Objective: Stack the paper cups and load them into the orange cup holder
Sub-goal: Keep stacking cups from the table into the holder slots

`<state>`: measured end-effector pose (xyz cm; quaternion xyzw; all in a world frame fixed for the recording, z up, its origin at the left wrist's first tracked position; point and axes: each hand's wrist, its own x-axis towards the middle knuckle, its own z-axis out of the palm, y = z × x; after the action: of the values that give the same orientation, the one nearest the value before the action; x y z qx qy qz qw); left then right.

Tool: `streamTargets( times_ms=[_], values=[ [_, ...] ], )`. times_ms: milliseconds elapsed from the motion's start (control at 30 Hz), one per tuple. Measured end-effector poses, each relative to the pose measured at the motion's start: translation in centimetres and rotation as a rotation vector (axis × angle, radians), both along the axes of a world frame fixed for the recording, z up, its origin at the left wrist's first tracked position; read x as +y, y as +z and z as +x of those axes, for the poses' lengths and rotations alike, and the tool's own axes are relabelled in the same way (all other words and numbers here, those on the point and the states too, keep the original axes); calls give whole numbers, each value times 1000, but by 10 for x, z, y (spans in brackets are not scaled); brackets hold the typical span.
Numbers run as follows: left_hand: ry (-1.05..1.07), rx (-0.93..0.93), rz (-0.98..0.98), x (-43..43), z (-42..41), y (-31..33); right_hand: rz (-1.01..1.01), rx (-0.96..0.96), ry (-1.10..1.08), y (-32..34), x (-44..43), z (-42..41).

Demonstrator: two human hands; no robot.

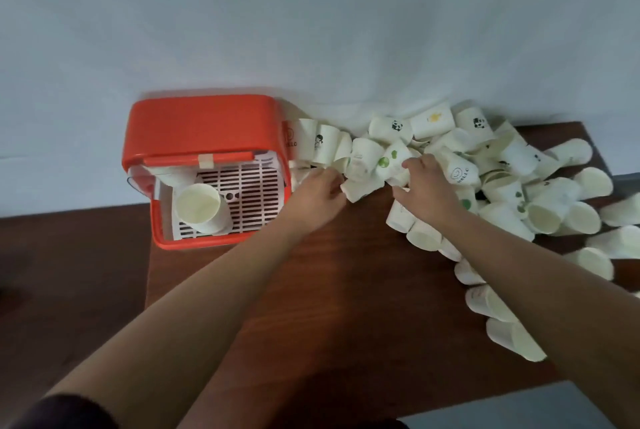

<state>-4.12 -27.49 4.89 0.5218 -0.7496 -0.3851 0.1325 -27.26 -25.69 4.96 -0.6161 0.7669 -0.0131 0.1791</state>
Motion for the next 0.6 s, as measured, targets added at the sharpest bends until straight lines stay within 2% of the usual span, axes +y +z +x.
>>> streamTargets(
  times_ms=[133,267,400,467,600],
  values=[
    [177,-103,75,-52,-56,-19,2,-93,-77,-14,-21,-29],
    [245,-132,168,-84,-94,-54,-7,-167,-109,-36,-42,-44],
    [273,-119,114,-92,-115,-75,-78,-212,-66,-52,-52,-53],
    [268,-72,77,-89,-120,-70,-110,-242,-74,-52,-52,-57],
    [399,170,139,-70,-107,-47,-187,-414,-60,-36,-37,-62]
  ],
)
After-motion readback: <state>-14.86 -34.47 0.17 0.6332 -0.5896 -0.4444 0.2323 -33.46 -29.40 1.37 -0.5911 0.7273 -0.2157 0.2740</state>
